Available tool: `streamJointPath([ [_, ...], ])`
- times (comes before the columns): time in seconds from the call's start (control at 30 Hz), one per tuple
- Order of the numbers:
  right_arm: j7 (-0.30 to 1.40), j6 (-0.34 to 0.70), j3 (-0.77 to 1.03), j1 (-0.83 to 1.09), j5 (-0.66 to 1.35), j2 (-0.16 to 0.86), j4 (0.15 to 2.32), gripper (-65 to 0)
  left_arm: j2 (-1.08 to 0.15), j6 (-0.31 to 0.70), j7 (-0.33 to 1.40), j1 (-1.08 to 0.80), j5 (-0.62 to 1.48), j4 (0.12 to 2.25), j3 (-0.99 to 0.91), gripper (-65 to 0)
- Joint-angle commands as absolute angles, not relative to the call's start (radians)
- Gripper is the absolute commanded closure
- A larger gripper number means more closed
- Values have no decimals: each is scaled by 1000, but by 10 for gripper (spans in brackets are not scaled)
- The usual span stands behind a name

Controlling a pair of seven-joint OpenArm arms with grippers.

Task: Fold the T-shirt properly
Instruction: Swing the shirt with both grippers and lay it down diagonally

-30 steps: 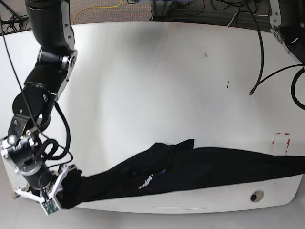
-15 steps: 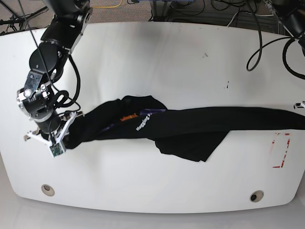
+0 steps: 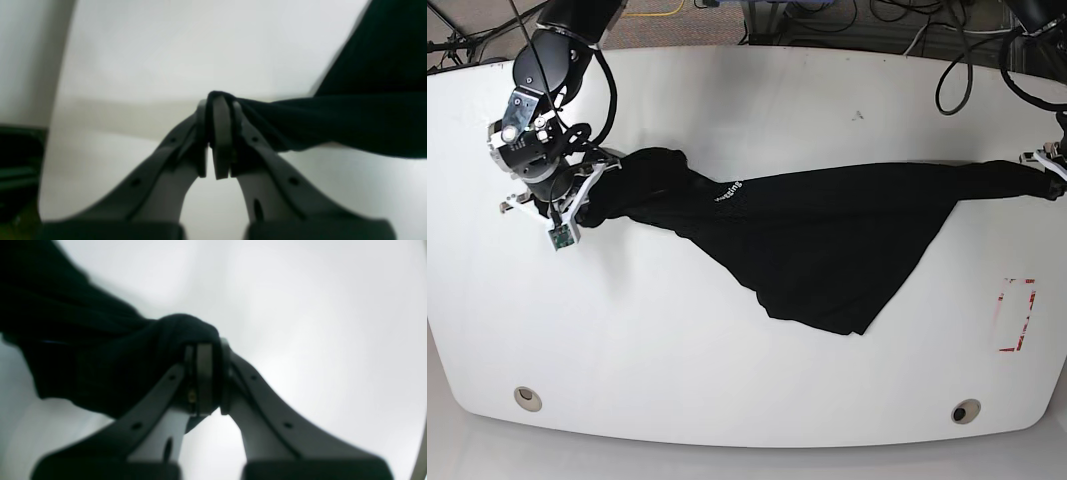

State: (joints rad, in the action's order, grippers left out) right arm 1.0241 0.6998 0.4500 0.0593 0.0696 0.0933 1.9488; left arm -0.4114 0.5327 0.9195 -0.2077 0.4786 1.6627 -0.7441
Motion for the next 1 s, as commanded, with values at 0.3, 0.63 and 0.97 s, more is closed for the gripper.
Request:
streamJointPath([
  [0.3,958,698,455,136,71,79,1966,-21,-483,535,894,-262,486,1578,-751,0],
  [0.63,958,698,453,173,79,76,1966,-21,-495,535,894,-286,486,1555,-751,0],
  [0.97,958,698,452,173,77,36,1968,-21,-499,535,897,-318,486,1560,-750,-64],
])
